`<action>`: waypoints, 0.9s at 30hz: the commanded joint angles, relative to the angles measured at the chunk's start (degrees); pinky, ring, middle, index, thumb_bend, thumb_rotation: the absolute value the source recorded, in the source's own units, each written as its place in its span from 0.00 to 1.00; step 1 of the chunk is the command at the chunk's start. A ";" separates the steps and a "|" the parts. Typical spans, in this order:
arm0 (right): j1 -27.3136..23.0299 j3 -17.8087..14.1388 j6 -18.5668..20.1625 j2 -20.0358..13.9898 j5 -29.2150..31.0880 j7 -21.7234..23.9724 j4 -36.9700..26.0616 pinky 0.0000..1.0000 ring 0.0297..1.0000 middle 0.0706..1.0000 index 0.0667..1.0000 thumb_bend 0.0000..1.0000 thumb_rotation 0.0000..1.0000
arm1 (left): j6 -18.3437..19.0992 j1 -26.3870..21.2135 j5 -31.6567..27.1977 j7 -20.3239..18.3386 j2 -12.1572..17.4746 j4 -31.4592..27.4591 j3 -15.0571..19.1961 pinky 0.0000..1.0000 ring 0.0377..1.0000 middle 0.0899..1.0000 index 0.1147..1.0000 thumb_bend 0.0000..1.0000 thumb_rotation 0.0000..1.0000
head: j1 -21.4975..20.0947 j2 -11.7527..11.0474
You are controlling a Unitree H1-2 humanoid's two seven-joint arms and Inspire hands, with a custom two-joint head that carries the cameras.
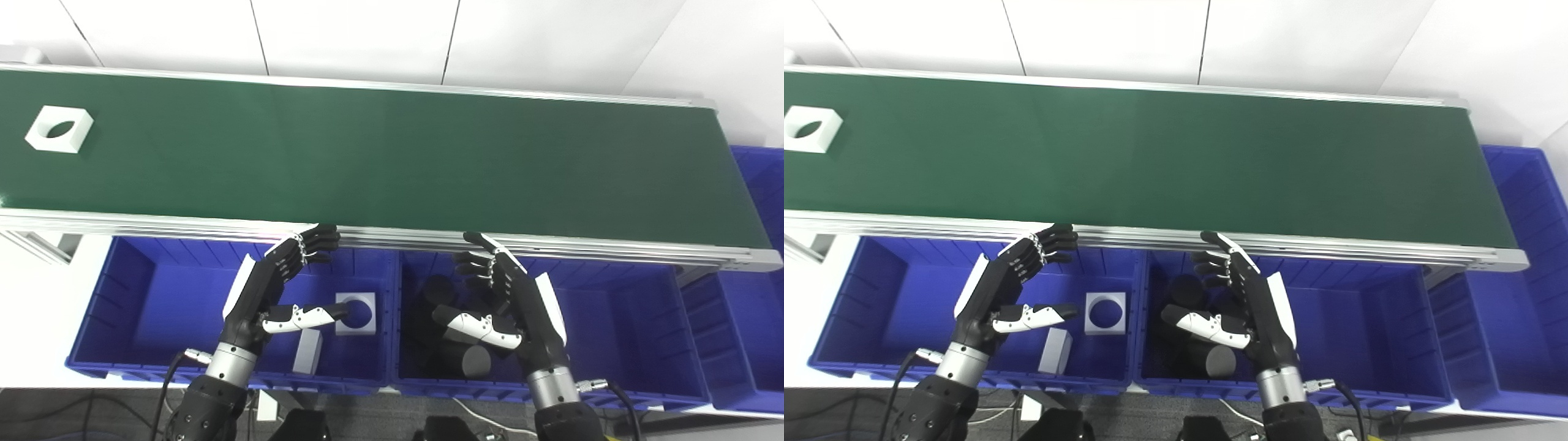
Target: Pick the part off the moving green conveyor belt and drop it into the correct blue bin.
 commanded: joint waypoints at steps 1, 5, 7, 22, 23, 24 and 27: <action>-0.59 0.03 -2.97 0.16 -0.35 0.04 -1.27 0.62 0.67 0.69 0.82 0.79 0.36 | -1.96 -0.54 -0.21 -0.17 -0.13 -1.27 -0.04 0.70 0.74 0.75 0.74 0.80 0.24 | 0.04 -0.06; -0.59 -0.09 -2.80 0.25 -0.32 0.08 -1.39 0.62 0.67 0.69 0.82 0.79 0.36 | -1.76 -0.61 -0.21 -0.32 -0.01 -1.34 -0.12 0.71 0.74 0.75 0.74 0.80 0.24 | 0.08 -0.01; -0.56 -0.07 -2.81 0.18 -0.33 0.17 -1.40 0.62 0.68 0.69 0.82 0.78 0.36 | -1.93 -0.65 -0.44 -0.48 0.08 -1.21 -0.16 0.71 0.74 0.75 0.74 0.79 0.24 | 0.03 -0.02; -0.54 -0.05 -2.10 -0.04 0.00 0.69 -1.89 0.62 0.68 0.69 0.83 0.78 0.38 | -1.80 -0.69 -0.49 -0.44 -0.09 -1.21 -0.16 0.70 0.74 0.75 0.74 0.80 0.25 | 0.22 0.13; -0.57 -0.05 -2.14 -0.08 -0.13 0.71 -1.88 0.62 0.67 0.68 0.83 0.78 0.38 | -1.77 -0.69 -0.58 -0.48 -0.08 -1.20 -0.18 0.71 0.74 0.75 0.74 0.80 0.25 | 0.24 0.16; -0.59 -0.07 -2.13 -0.12 -0.23 0.72 -1.85 0.62 0.67 0.68 0.83 0.78 0.38 | -1.72 -0.67 -0.57 -0.48 -0.07 -1.24 -0.18 0.70 0.74 0.75 0.74 0.80 0.25 | 0.24 0.16; -0.61 -0.13 -2.35 -0.14 -0.28 0.74 -1.69 0.62 0.67 0.68 0.82 0.78 0.38 | -1.48 -0.58 -0.55 -0.44 -0.11 -1.43 -0.17 0.70 0.74 0.75 0.74 0.80 0.25 | 0.24 0.16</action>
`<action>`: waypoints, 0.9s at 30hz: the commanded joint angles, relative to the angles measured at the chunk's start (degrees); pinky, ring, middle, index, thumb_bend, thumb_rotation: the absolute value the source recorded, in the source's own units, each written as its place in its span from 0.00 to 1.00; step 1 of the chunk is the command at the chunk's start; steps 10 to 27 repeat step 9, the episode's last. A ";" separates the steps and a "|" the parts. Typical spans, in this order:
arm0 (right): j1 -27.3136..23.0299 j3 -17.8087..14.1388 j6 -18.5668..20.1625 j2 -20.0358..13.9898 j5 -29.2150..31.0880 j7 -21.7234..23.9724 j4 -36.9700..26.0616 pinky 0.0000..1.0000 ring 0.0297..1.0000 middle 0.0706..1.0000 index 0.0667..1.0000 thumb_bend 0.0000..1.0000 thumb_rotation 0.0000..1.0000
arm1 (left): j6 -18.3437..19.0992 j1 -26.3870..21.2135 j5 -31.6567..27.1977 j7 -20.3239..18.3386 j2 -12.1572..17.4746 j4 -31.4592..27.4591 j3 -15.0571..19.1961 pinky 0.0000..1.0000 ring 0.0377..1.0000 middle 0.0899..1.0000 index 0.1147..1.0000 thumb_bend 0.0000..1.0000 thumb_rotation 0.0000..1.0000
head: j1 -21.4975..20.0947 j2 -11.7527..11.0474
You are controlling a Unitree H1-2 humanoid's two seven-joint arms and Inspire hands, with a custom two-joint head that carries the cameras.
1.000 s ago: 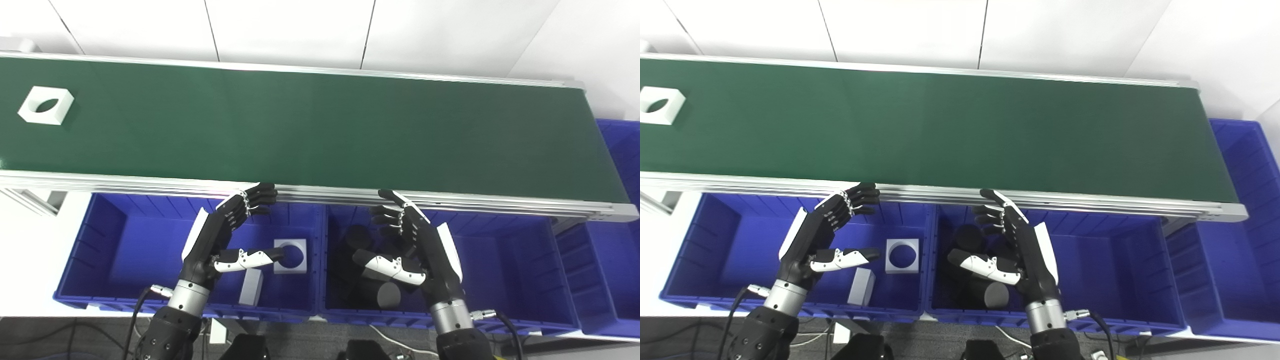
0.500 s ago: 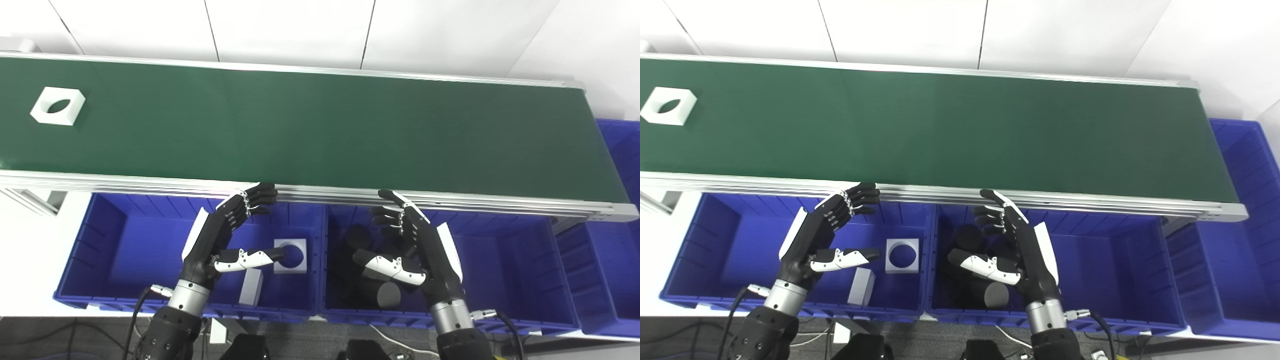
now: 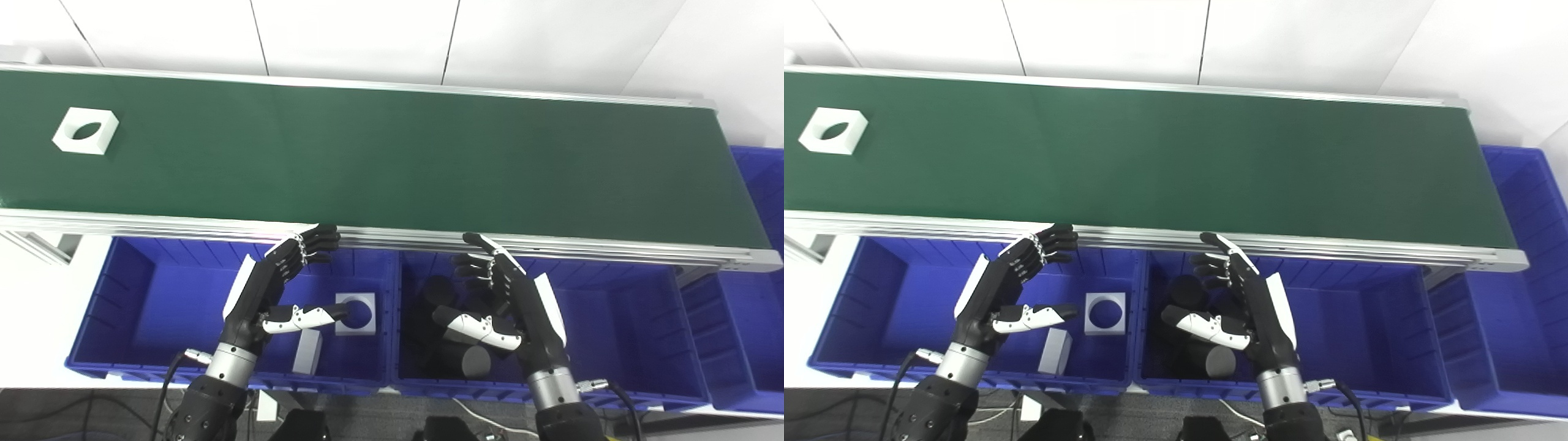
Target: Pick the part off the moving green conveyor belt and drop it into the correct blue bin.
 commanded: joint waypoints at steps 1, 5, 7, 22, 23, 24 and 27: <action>-0.60 -0.10 -2.36 0.16 0.28 0.26 -1.69 0.62 0.67 0.68 0.82 0.78 0.38 | -1.48 -0.57 -0.46 -0.34 -0.11 -1.45 -0.14 0.70 0.74 0.75 0.74 0.80 0.25 | 0.07 -0.02; -0.52 -0.09 -2.34 0.22 0.18 0.25 -1.80 0.62 0.67 0.68 0.82 0.77 0.37 | -1.22 -0.51 -0.33 -0.36 -0.11 -1.74 -0.23 0.70 0.74 0.75 0.75 0.80 0.26 | 0.11 -0.02; -0.50 -0.08 -2.21 0.17 0.06 0.30 -1.85 0.62 0.67 0.68 0.82 0.77 0.37 | -1.31 -0.50 -0.52 -0.37 -0.18 -1.77 -0.26 0.70 0.74 0.75 0.75 0.80 0.25 | 0.10 0.00; -0.49 -0.07 -1.95 0.08 -0.09 0.41 -2.00 0.63 0.67 0.68 0.83 0.77 0.37 | -1.36 -0.48 -0.38 -0.27 -0.24 -1.78 -0.24 0.70 0.74 0.75 0.74 0.80 0.25 | 0.12 -0.01; -0.49 -0.07 -1.95 0.08 -0.09 0.41 -2.00 0.63 0.67 0.68 0.83 0.77 0.37 | -1.36 -0.48 -0.38 -0.27 -0.24 -1.78 -0.24 0.70 0.74 0.75 0.74 0.80 0.25 | 0.12 -0.01; -0.49 -0.07 -1.95 0.08 -0.09 0.41 -2.00 0.63 0.67 0.68 0.83 0.77 0.37 | -1.36 -0.48 -0.38 -0.27 -0.24 -1.78 -0.24 0.70 0.74 0.75 0.74 0.80 0.25 | 0.12 -0.01; -0.49 -0.07 -1.95 0.08 -0.09 0.41 -2.00 0.63 0.67 0.68 0.83 0.77 0.37 | -1.36 -0.48 -0.38 -0.27 -0.24 -1.78 -0.24 0.70 0.74 0.75 0.74 0.80 0.25 | 0.12 -0.01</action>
